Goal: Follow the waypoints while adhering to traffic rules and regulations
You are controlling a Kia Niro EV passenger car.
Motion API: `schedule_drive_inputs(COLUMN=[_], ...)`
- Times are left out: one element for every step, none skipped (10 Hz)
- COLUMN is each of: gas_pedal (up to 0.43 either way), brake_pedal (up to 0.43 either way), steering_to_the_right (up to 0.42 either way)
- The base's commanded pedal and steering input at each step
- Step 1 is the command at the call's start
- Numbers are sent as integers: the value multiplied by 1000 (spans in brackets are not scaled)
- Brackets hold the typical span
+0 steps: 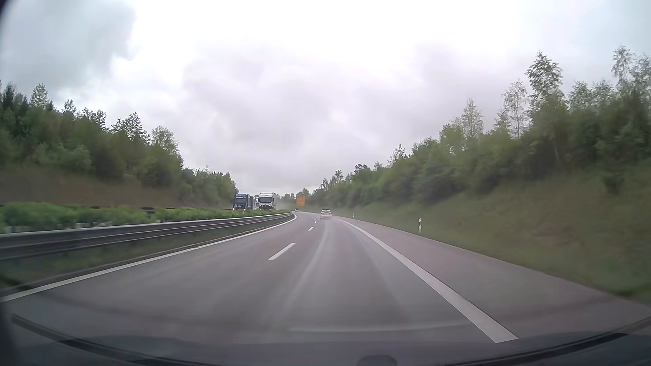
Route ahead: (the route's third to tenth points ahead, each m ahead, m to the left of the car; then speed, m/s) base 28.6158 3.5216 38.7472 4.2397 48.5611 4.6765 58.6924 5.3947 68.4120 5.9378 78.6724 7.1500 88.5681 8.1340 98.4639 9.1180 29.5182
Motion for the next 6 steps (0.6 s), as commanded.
schedule_drive_inputs(gas_pedal=[299, 299, 299, 299, 299, 299], brake_pedal=[0, 0, 0, 0, 0, 0], steering_to_the_right=[-9, -8, -8, -8, -8, -8])
